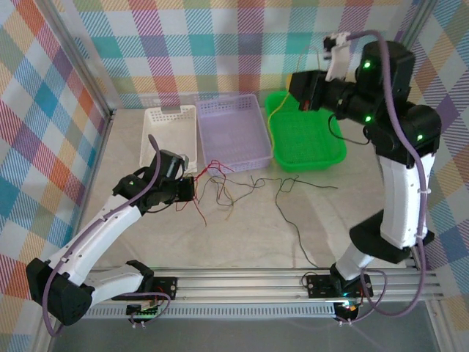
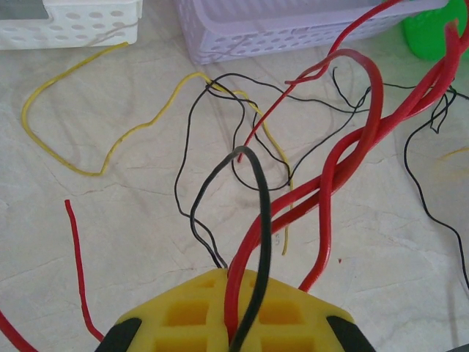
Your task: Untangle the cables
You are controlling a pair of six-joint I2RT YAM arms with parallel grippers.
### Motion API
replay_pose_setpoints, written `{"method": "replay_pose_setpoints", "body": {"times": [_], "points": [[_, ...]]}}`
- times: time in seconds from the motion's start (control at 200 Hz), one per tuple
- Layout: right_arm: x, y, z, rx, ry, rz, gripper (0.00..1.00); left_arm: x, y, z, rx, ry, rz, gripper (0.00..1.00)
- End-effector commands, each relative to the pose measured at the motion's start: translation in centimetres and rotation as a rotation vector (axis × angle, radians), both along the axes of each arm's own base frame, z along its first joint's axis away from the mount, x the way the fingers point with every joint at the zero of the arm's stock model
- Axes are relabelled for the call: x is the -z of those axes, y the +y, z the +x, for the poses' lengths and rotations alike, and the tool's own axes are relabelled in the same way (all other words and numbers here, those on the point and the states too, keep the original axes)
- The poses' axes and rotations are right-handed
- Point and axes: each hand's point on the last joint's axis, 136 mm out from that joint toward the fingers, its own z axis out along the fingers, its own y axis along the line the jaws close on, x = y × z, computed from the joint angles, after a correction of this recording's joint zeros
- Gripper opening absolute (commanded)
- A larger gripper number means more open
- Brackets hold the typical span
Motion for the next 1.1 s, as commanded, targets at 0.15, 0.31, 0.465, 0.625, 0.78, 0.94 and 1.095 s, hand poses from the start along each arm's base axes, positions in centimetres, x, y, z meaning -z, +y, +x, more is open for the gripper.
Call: {"method": "replay_pose_setpoints", "body": {"times": [0.15, 0.31, 0.465, 0.625, 0.78, 0.94, 1.095], "points": [[0.9, -3.4, 3.5, 0.052, 0.048, 0.06, 0.0, 0.8, -0.8, -0.9, 0.056, 0.038, 0.009, 0.0], [-0.1, -6.8, 6.7, 0.21, -0.024, 0.052, 0.0, 0.9, -1.2, -0.9, 0.067, 0.045, 0.003, 0.0], [-0.3, -9.2, 9.8, 0.324, -0.058, 0.045, 0.0, 1.0, -1.4, -1.0, 0.07, 0.048, 0.003, 0.0], [-2.2, -11.2, 11.1, 0.422, -0.13, 0.074, 0.0, 1.1, -1.4, -1.1, 0.077, 0.051, 0.008, 0.0], [-6.0, -11.3, 10.3, 0.404, -0.242, 0.168, 0.0, 1.2, -1.5, -1.0, 0.079, 0.054, 0.011, 0.0], [-7.9, -11.7, 10.6, 0.411, -0.313, 0.218, 0.0, 1.2, -1.5, -1.0, 0.082, 0.055, 0.014, 0.0], [-7.2, -12.6, 12.5, 0.436, -0.296, 0.227, 0.0, 1.4, -1.5, -1.1, 0.082, 0.06, 0.017, 0.0]]}}
